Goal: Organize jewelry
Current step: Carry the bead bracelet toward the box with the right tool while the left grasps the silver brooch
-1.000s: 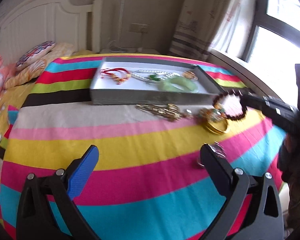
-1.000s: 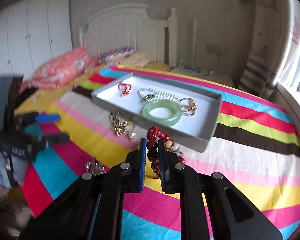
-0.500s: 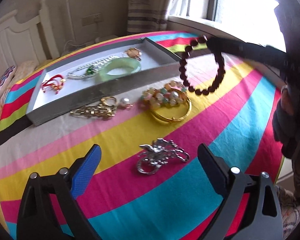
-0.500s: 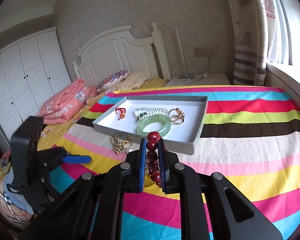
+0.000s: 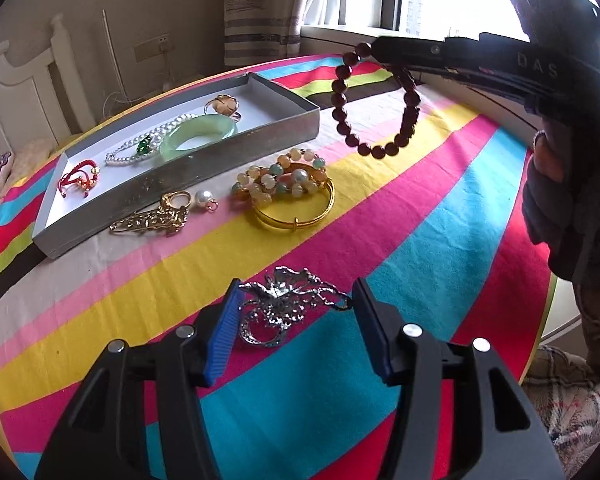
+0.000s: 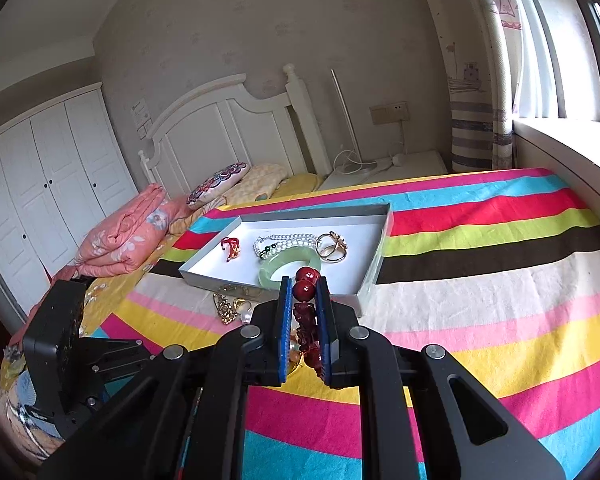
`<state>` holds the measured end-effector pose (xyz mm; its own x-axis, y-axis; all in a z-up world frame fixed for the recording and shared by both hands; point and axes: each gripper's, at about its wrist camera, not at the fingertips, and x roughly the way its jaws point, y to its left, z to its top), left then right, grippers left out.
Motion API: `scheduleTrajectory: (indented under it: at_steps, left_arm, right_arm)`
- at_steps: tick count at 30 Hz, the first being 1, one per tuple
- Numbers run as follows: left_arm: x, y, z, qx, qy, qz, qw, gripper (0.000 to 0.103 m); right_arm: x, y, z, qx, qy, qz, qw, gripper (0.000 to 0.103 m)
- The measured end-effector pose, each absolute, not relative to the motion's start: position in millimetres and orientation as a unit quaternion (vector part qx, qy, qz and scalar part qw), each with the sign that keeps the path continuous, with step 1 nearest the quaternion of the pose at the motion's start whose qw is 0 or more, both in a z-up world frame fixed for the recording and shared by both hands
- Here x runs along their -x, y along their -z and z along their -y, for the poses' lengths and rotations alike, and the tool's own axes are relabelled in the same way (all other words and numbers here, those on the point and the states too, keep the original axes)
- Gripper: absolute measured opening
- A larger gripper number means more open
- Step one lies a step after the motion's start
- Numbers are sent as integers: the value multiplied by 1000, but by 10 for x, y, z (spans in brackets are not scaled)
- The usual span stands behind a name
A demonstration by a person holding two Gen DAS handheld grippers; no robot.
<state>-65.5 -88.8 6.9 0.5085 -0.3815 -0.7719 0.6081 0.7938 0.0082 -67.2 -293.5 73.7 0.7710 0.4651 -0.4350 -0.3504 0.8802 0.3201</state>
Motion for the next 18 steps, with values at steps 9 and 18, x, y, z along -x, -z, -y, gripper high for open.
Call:
scheduleTrajectory:
  at_steps: [9,18]
  left_arm:
    - [624,-165,680,-122,254,-402,871,55]
    - [528,-206,414,-90,213,-400,887,55]
  right_arm:
    - [680,-752,2835,-100,-223,-260,934,13]
    - [649,-726,2744,-92,-230,-266,932,13]
